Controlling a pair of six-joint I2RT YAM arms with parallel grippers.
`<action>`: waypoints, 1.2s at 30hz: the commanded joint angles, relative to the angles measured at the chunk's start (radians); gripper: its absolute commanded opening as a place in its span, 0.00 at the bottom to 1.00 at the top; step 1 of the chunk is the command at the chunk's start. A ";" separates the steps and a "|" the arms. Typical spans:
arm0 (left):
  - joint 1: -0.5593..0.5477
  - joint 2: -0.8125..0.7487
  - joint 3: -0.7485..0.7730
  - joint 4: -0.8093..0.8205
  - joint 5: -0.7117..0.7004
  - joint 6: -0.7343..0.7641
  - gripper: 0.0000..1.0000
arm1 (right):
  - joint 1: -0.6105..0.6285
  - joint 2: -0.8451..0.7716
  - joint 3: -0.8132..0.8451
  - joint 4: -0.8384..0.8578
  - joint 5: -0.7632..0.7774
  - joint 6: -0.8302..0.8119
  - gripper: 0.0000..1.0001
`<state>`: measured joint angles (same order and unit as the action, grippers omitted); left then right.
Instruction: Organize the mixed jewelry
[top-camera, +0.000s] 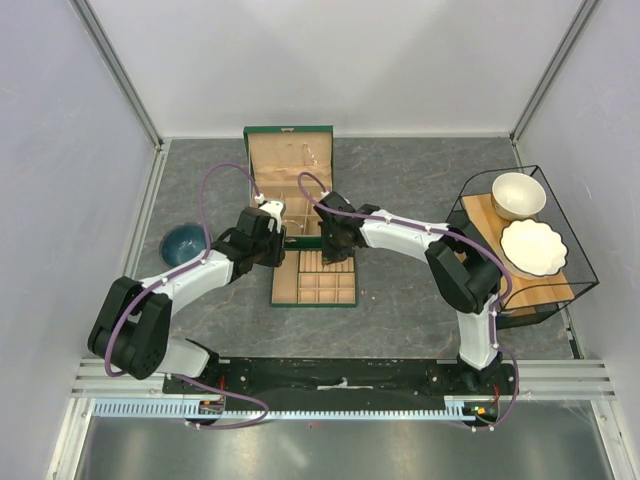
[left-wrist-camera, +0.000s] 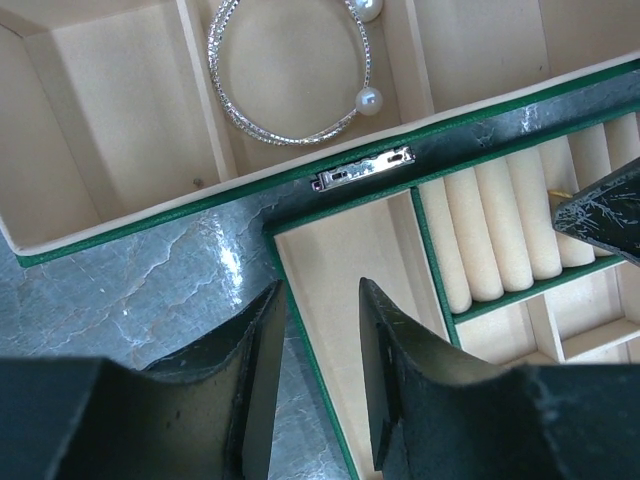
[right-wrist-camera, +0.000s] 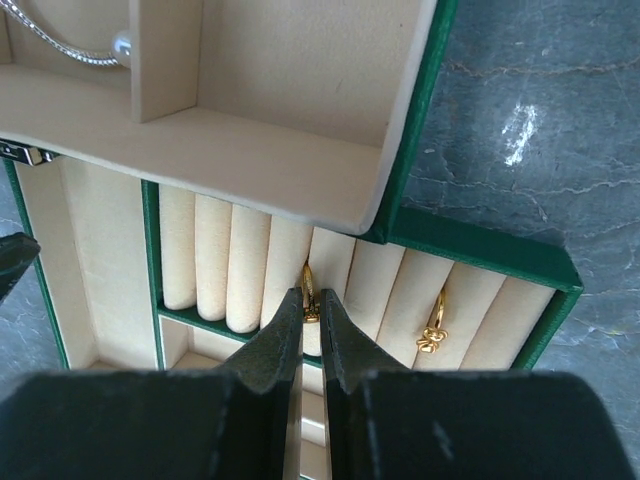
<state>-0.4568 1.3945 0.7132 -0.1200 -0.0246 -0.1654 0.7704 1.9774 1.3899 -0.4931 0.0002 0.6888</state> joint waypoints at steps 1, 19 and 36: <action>-0.008 -0.002 0.002 0.051 0.003 0.003 0.42 | 0.001 0.032 0.058 -0.009 0.018 0.008 0.00; -0.011 -0.003 -0.001 0.057 0.046 0.003 0.41 | -0.003 0.077 0.142 -0.025 0.050 -0.055 0.00; -0.011 -0.017 -0.006 0.062 0.081 0.003 0.40 | 0.006 0.146 0.205 -0.028 0.078 -0.127 0.01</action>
<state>-0.4625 1.3941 0.7132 -0.1017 0.0372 -0.1654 0.7734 2.0762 1.5471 -0.5777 0.0254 0.5854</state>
